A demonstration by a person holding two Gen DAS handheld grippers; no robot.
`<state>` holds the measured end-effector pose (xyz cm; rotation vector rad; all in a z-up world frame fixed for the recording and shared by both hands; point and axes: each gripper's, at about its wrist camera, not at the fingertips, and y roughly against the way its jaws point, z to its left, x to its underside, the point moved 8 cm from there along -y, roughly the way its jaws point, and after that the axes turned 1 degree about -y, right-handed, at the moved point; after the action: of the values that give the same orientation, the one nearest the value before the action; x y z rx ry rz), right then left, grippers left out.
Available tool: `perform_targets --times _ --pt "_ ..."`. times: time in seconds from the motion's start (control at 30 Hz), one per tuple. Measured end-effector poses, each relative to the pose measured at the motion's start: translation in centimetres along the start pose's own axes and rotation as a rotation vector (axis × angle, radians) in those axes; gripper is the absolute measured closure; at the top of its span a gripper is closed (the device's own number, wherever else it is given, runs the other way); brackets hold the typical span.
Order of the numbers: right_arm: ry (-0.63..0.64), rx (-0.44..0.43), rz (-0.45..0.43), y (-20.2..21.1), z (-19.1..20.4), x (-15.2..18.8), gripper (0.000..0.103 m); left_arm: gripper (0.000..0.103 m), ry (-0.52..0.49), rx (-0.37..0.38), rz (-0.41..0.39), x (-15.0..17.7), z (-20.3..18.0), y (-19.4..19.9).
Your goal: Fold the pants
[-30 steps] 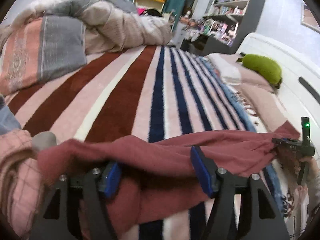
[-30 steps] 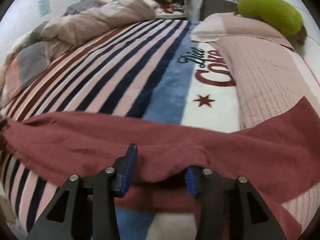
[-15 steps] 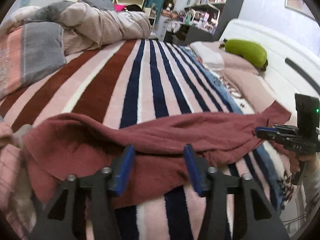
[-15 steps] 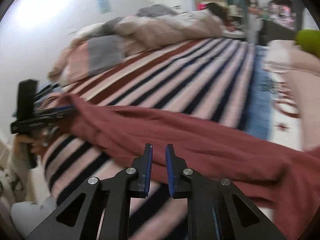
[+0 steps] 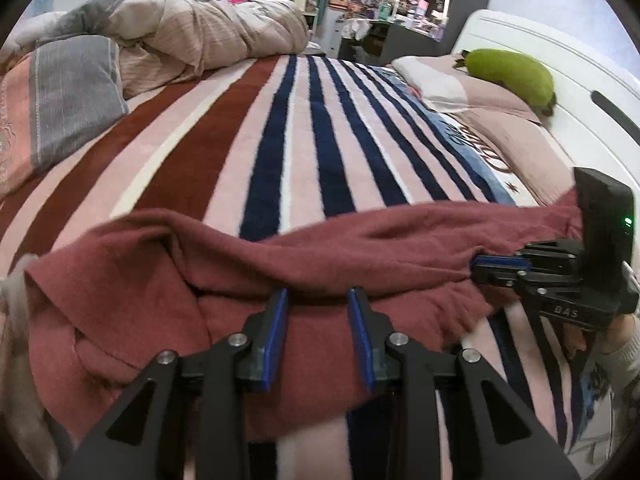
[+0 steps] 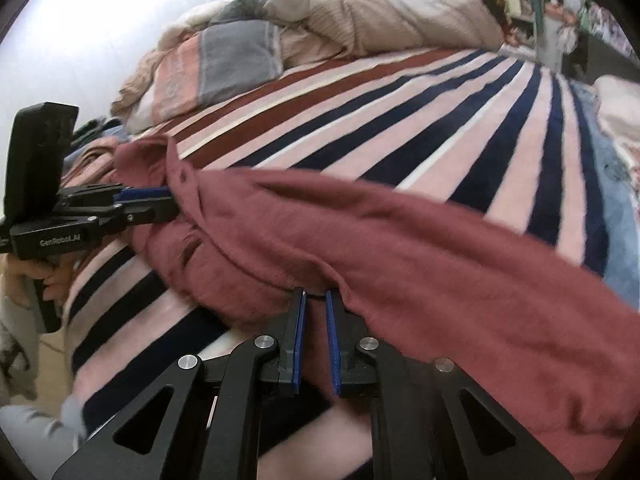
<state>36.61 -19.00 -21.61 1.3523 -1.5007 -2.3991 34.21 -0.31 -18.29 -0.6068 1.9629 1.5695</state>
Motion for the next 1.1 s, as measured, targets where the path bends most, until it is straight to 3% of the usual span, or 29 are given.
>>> perform_targets --times 0.17,0.33,0.4,0.57,0.67,0.73,0.77,0.9,1.0,1.1 --pt "0.013 0.083 -0.045 -0.1 -2.3 -2.6 0.1 0.074 0.01 -0.038 -0.016 -1.8 1.1 -1.6" --pt "0.026 0.171 -0.064 -0.6 -4.8 -4.8 0.1 0.058 0.029 -0.1 -0.026 -3.0 2.6 -2.8" --pt "0.028 0.183 -0.07 -0.7 -5.2 -5.4 0.098 0.057 0.048 -0.12 -0.024 -3.1 3.2 -3.3" --pt "0.012 0.171 -0.095 1.7 -5.5 -5.6 0.096 0.049 0.073 -0.062 -0.07 -3.1 2.3 -1.8" --pt "-0.019 0.183 -0.081 4.5 -6.1 -3.9 0.094 0.048 0.054 -0.028 -0.087 -2.8 0.8 -0.4" --pt "-0.053 0.223 -0.083 7.3 -6.9 -1.9 0.084 0.047 0.057 0.002 -0.105 -2.6 -0.4 0.4" --pt "-0.071 0.249 -0.083 8.7 -7.4 -0.7 0.078 0.046 0.057 0.011 -0.113 -2.5 -0.8 0.8" --pt "-0.129 0.367 -0.044 13.7 -9.1 4.1 0.072 0.042 0.02 0.054 -0.122 -2.1 -3.7 1.3" --pt "-0.173 0.43 0.002 16.6 -9.9 7.7 0.057 0.042 -0.036 0.103 -0.1 -1.7 -6.3 1.0" --pt "-0.153 0.547 0.045 18.6 -10.5 10.5 0.054 0.042 -0.049 0.152 -0.096 -1.2 -8.3 1.1"
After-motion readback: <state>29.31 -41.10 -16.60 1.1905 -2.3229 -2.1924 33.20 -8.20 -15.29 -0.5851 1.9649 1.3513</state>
